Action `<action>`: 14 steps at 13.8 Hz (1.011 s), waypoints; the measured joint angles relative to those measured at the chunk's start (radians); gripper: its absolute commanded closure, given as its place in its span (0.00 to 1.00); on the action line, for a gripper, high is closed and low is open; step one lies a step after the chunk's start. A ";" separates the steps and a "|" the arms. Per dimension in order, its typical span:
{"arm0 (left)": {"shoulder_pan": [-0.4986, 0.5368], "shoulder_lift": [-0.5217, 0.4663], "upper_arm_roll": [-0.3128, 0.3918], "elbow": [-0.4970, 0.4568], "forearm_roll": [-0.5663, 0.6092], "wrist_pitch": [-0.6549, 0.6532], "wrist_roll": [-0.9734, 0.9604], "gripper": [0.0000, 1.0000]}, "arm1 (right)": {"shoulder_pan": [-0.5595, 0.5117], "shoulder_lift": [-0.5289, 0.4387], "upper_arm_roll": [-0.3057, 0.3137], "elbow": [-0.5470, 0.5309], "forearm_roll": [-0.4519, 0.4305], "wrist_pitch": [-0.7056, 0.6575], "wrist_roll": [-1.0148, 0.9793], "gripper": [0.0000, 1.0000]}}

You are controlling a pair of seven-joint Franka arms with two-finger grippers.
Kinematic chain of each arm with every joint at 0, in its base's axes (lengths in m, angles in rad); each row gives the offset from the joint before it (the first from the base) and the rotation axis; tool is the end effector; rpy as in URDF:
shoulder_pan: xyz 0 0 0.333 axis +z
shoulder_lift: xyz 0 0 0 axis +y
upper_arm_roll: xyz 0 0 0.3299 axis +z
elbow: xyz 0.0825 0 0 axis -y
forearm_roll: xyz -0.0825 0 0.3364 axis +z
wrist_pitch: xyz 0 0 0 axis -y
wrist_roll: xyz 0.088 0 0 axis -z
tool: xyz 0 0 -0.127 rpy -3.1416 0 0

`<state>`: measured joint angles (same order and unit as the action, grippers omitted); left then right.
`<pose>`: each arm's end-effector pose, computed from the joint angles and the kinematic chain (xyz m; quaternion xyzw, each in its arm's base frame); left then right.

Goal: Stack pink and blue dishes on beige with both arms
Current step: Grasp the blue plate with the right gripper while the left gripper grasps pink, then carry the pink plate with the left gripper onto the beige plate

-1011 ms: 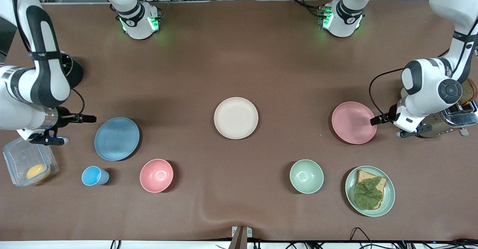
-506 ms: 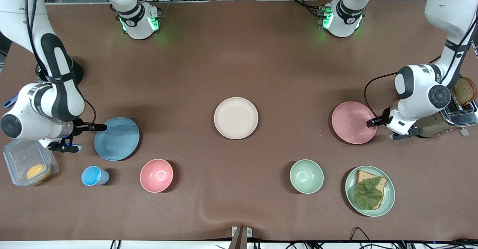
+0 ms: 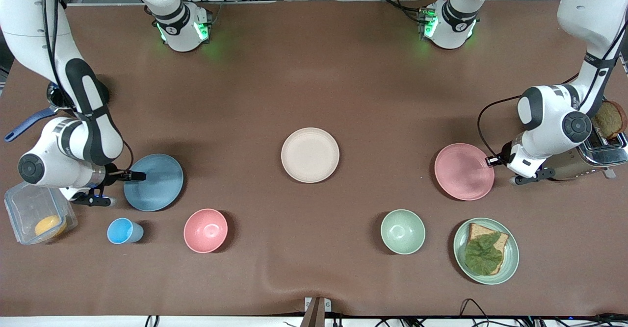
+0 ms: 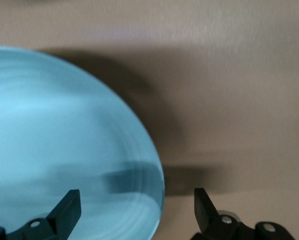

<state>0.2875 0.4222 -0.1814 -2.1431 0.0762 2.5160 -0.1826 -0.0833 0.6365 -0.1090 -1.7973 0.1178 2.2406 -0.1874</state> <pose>0.5420 0.0592 0.2354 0.9925 0.1197 -0.0208 0.0147 0.5971 -0.1060 0.2076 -0.9949 0.0357 0.0902 0.0268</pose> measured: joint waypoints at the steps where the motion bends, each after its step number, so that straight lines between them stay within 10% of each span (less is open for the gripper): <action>1: 0.000 -0.002 -0.002 0.001 0.000 0.000 0.000 1.00 | 0.000 0.007 0.000 0.000 0.000 0.018 -0.007 0.00; 3: 0.000 -0.014 -0.015 0.005 0.000 -0.002 0.000 1.00 | 0.000 0.015 0.000 0.001 0.000 0.030 -0.016 0.03; 5: 0.001 -0.051 -0.040 0.014 0.000 -0.030 0.000 1.00 | 0.000 0.018 0.001 0.004 0.000 0.033 -0.017 0.89; 6: 0.001 -0.080 -0.056 0.020 0.000 -0.059 0.000 1.00 | 0.000 0.018 0.001 0.004 0.000 0.033 -0.018 1.00; 14: 0.000 -0.288 -0.206 0.069 -0.109 -0.260 -0.032 1.00 | -0.001 0.016 0.001 0.017 0.011 0.027 -0.023 1.00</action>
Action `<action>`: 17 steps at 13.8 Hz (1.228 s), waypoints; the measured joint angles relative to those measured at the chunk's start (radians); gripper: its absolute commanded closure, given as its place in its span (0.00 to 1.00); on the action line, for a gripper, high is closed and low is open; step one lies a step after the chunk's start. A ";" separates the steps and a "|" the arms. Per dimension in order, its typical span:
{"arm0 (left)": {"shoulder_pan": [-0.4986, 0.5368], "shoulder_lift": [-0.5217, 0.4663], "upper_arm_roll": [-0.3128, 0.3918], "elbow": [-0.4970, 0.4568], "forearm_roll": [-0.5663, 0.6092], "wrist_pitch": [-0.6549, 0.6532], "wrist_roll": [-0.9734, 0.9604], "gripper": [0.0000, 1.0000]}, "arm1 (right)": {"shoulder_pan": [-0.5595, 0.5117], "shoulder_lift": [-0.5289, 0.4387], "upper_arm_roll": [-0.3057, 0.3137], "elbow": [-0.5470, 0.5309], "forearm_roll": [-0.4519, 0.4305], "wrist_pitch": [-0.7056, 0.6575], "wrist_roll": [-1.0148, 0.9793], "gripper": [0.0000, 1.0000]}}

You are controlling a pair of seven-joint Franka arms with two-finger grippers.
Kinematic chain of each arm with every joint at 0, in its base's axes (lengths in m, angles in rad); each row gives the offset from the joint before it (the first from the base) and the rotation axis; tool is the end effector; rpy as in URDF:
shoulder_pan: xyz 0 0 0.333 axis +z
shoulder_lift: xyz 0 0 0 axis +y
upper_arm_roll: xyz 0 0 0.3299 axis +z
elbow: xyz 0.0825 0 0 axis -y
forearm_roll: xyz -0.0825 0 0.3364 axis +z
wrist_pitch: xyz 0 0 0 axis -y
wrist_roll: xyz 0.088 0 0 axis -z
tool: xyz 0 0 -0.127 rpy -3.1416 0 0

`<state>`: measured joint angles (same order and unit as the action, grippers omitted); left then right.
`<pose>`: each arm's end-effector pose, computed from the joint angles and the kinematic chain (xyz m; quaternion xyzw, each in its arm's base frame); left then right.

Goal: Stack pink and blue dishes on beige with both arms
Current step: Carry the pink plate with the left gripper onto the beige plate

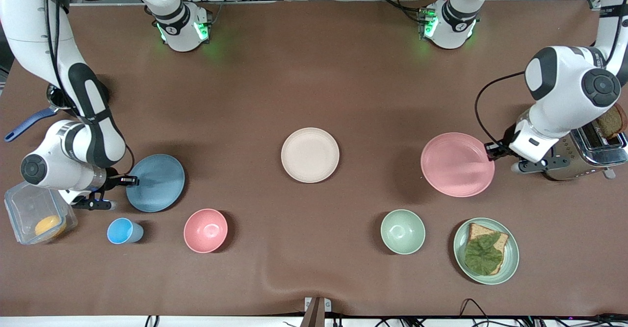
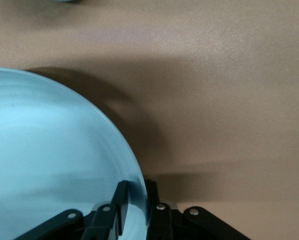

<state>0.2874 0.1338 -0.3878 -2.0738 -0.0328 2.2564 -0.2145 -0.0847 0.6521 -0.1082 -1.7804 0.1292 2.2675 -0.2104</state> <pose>0.5364 -0.0504 0.3980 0.9964 0.0692 0.0228 0.0423 0.6045 -0.1074 0.2057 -0.9964 0.0282 0.0753 0.0281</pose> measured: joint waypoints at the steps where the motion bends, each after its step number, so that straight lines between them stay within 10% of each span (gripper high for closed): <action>1: -0.001 0.000 -0.046 0.002 -0.008 -0.003 -0.055 1.00 | 0.000 -0.001 0.000 0.002 0.001 -0.004 -0.003 1.00; 6: -0.082 0.047 -0.249 0.025 -0.010 -0.002 -0.422 1.00 | -0.001 -0.012 0.000 0.004 0.006 -0.016 -0.012 1.00; 17: -0.397 0.381 -0.249 0.187 0.253 0.083 -1.013 1.00 | 0.007 -0.150 0.048 0.045 0.029 -0.278 -0.025 1.00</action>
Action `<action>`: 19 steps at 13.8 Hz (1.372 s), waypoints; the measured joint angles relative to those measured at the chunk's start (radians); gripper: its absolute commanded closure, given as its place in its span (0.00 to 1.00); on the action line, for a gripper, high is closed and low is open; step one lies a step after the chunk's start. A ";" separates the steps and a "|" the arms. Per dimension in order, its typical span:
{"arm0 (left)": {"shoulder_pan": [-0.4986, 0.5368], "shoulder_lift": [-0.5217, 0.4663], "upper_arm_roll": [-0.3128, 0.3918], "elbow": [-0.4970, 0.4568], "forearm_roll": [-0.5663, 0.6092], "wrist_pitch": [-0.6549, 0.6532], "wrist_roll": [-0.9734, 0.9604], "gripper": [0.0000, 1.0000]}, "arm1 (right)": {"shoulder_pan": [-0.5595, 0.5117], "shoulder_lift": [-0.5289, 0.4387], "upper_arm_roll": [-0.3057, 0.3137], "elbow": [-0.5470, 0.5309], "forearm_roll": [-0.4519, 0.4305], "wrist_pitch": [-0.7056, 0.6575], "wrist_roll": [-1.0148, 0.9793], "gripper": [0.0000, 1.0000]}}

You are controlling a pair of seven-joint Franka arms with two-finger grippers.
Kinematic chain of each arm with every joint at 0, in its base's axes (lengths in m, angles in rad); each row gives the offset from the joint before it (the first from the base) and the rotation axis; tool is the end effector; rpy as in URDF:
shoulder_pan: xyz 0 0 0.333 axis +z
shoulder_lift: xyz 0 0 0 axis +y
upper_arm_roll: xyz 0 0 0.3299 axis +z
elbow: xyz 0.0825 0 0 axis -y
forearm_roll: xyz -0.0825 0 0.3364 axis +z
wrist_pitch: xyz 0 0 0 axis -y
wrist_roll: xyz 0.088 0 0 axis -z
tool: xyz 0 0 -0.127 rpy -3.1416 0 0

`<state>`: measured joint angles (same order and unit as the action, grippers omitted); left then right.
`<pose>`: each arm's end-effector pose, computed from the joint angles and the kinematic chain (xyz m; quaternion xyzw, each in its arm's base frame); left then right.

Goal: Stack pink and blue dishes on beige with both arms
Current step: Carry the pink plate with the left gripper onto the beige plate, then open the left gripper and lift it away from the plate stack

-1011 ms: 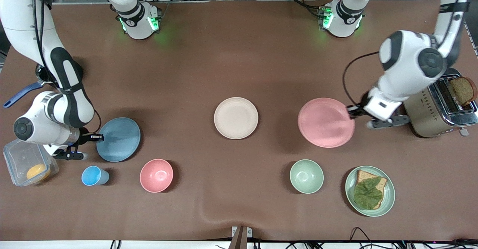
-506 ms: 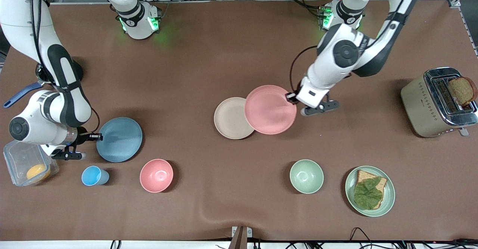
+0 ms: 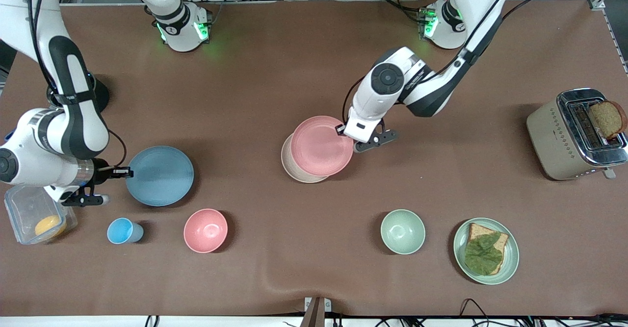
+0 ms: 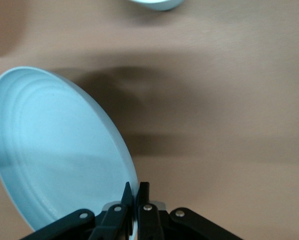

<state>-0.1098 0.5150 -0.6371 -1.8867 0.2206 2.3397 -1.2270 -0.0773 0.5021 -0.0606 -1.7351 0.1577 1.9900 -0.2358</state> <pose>0.4707 -0.3834 0.3074 0.9776 0.1977 -0.0416 0.0589 0.5978 -0.0668 0.2956 -0.9911 -0.0098 0.1102 0.0743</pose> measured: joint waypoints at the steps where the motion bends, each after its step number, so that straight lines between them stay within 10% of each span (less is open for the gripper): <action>1: -0.007 0.033 0.000 0.022 0.030 0.000 -0.029 1.00 | 0.002 -0.011 0.006 0.003 0.023 -0.036 0.000 1.00; 19: -0.075 0.160 0.006 0.091 0.133 0.018 -0.160 1.00 | 0.008 -0.030 0.017 0.024 0.072 -0.134 0.000 1.00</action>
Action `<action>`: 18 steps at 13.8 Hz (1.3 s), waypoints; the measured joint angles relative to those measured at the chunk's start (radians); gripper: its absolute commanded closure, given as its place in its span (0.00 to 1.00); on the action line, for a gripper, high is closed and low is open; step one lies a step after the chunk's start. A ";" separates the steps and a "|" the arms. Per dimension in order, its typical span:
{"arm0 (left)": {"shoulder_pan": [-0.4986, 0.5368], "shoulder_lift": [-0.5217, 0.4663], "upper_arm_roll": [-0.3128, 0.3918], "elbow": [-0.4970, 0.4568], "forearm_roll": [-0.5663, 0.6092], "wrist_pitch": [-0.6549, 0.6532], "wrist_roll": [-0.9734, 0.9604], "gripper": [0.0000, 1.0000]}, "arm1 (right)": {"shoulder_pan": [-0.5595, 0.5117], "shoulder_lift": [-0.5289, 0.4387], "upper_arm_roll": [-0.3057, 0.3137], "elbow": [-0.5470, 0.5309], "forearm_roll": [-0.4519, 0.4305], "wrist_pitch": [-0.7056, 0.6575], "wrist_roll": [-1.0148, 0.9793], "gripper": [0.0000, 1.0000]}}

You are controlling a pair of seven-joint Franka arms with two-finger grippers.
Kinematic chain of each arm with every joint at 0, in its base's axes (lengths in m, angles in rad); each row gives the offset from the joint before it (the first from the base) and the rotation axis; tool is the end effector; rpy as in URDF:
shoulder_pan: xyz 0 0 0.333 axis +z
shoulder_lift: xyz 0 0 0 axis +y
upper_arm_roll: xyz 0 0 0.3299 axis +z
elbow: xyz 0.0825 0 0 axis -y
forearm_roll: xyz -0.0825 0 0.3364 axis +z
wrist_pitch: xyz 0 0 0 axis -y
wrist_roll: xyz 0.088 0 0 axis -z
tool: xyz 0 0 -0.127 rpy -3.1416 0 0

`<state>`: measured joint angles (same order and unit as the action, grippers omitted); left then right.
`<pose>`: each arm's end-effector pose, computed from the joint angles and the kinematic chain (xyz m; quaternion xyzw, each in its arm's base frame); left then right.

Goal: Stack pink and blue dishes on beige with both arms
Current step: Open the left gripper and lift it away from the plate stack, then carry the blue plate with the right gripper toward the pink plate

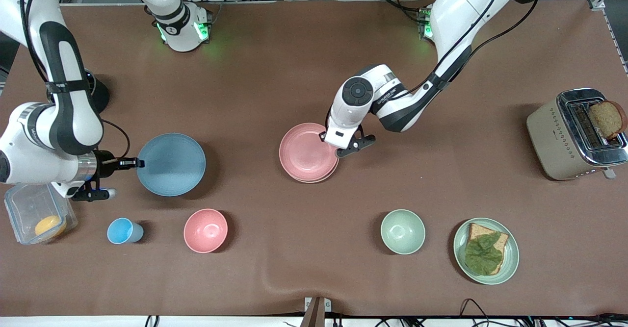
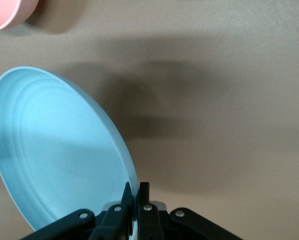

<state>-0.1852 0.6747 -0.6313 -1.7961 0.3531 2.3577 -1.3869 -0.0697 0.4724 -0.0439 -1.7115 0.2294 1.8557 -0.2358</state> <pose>0.4672 -0.4228 0.2571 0.9744 0.2147 -0.0462 0.0473 0.5889 -0.0424 0.3164 -0.9824 -0.0111 0.1432 0.1196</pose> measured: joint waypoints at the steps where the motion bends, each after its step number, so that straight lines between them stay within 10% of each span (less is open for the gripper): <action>1: 0.000 0.001 0.003 0.000 0.010 0.000 -0.001 1.00 | 0.000 0.000 0.000 0.000 0.000 -0.001 0.000 1.00; 3: 0.000 0.005 0.006 0.000 0.016 0.000 -0.001 1.00 | 0.000 0.000 0.000 0.000 0.000 -0.002 0.000 1.00; 5: 0.000 0.007 0.006 0.000 0.017 0.000 -0.001 0.00 | 0.000 0.000 0.000 0.000 0.000 -0.003 0.000 1.00; 12: 0.094 -0.159 0.010 0.066 0.038 -0.089 -0.058 0.00 | 0.001 -0.001 0.001 0.002 0.006 -0.012 0.007 1.00; 18: 0.437 -0.478 0.008 0.070 -0.049 -0.352 0.425 0.00 | 0.079 -0.029 0.005 0.007 0.096 -0.078 0.133 1.00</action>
<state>0.2515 0.1964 -0.6228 -1.7260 0.3044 2.0057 -0.9618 0.0092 0.4429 -0.0389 -1.7048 0.3256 1.7780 -0.1032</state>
